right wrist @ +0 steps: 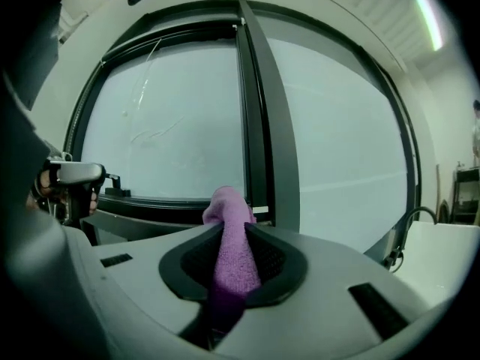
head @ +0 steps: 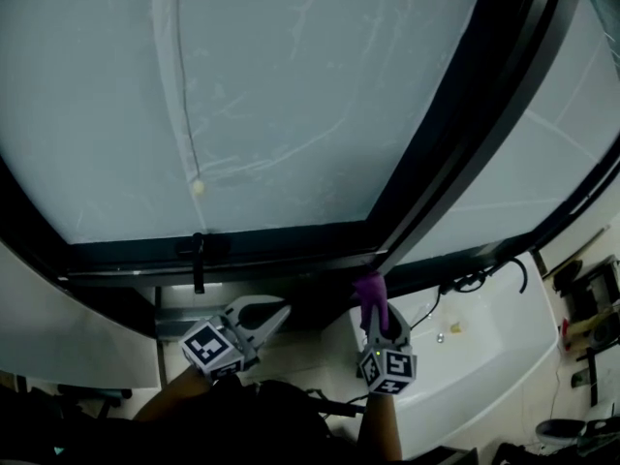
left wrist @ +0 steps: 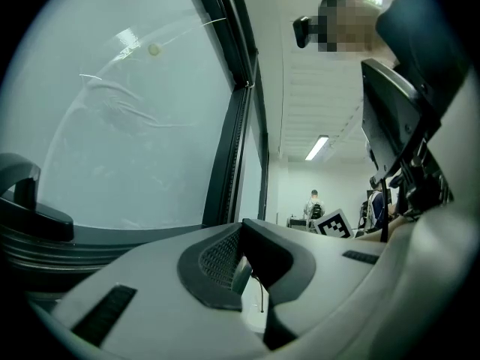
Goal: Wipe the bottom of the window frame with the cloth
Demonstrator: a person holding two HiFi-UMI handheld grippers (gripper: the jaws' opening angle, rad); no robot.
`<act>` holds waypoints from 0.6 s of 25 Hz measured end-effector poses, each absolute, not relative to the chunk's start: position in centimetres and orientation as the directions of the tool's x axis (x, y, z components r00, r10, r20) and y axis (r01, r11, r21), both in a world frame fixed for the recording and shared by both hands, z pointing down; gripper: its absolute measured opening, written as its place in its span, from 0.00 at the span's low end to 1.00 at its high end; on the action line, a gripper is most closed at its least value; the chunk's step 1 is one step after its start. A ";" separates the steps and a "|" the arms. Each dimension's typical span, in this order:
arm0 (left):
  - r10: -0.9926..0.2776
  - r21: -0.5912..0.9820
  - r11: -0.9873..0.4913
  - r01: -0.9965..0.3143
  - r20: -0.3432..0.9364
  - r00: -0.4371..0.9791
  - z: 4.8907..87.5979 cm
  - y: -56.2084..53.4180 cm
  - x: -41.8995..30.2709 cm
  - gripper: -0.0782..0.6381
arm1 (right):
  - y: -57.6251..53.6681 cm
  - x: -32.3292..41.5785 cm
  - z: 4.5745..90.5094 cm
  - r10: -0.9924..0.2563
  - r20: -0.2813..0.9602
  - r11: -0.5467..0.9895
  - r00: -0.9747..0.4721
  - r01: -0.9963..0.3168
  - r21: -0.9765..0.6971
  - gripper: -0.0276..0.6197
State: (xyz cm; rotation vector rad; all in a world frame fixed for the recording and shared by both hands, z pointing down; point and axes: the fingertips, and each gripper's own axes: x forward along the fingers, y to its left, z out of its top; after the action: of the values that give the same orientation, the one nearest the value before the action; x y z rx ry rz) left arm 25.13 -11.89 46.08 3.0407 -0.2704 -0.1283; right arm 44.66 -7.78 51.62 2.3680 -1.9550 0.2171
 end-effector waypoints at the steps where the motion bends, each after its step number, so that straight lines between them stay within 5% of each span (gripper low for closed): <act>1: -0.178 0.096 -0.981 -0.171 -0.075 0.981 46.1 -11.9 25.1 0.11 | -7.3 44.4 51.2 -0.972 0.137 -0.196 0.189 -0.980 -0.034 0.14; 15: -0.098 0.071 -0.994 -0.089 -0.129 0.987 44.0 -12.4 25.4 0.11 | -4.4 41.9 47.7 -0.965 0.055 -0.258 0.254 -0.964 -0.060 0.14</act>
State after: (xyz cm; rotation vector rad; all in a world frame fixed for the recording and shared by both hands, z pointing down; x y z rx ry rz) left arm 25.37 -12.37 44.04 3.0668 -0.1441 -0.2034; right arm 41.86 -4.44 47.69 2.4991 -1.9225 0.1272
